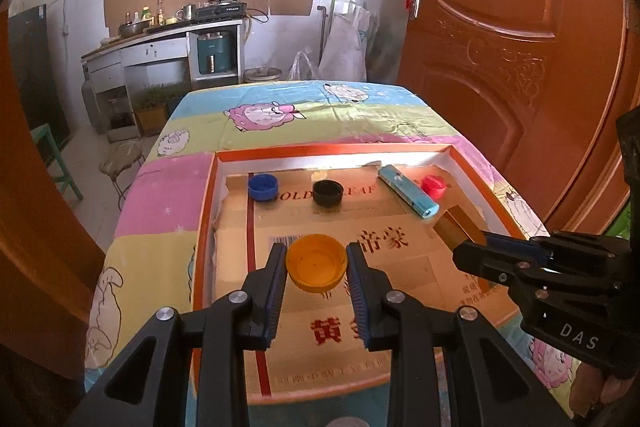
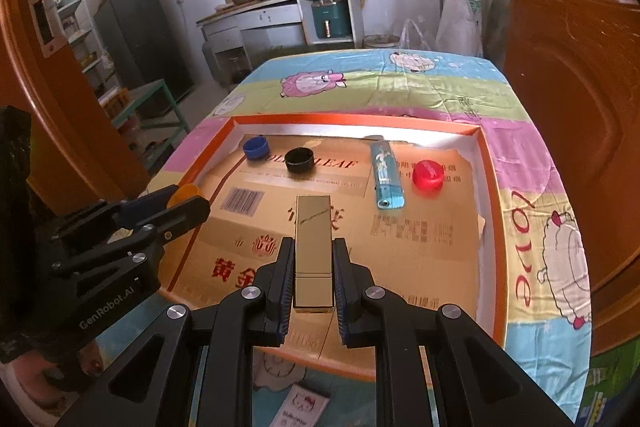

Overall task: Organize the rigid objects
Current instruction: 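Carry the orange cap and gold box over the tray with both grippers, then lower both grippers into the tray and open them to release the objects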

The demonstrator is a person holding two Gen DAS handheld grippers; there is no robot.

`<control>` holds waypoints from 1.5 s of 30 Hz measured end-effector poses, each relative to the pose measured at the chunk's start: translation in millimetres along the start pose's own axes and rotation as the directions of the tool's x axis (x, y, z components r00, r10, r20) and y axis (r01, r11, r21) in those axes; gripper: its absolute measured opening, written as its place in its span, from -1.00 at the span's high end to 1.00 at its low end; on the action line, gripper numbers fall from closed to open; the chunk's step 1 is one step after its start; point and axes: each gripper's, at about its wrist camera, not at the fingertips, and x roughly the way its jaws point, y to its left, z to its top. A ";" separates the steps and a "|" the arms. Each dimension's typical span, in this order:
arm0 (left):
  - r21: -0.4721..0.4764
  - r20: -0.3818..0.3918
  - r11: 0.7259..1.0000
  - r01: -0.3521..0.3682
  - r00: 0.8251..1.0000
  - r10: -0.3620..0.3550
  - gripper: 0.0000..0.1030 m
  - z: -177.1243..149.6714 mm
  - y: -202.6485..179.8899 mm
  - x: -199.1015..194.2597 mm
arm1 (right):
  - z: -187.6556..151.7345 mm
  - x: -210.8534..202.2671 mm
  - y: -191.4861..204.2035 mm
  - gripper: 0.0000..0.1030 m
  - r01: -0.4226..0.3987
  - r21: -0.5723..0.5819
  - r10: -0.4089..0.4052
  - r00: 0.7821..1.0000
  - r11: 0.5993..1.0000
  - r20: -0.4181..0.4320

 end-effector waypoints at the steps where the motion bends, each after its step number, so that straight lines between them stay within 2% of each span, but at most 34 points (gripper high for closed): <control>1: -0.001 0.000 1.000 -0.004 1.000 0.004 0.41 1.0 -0.5 2.3 | 0.1 0.4 -0.1 0.65 0.001 0.000 -0.001 1.000 1.000 0.000; 8: -0.023 -0.013 1.000 -0.013 1.000 0.012 0.41 14.0 8.1 15.8 | 14.2 19.5 -3.9 0.65 0.006 -0.008 -0.006 1.000 1.000 -0.005; 18: -0.006 -0.034 1.000 -0.022 0.999 0.022 0.41 29.3 9.2 36.3 | 32.4 42.8 -3.3 0.65 0.014 -0.020 -0.014 1.000 1.000 -0.011; 24: -0.017 -0.055 1.000 0.001 0.998 -0.002 0.41 34.7 12.2 49.2 | 40.7 54.8 -3.6 0.65 0.015 -0.024 -0.016 1.000 1.000 -0.018; 45: -0.018 -0.115 1.000 -0.016 0.993 0.014 0.41 36.4 19.5 80.1 | 44.3 85.0 -3.6 0.65 0.019 -0.024 -0.020 0.997 1.000 -0.069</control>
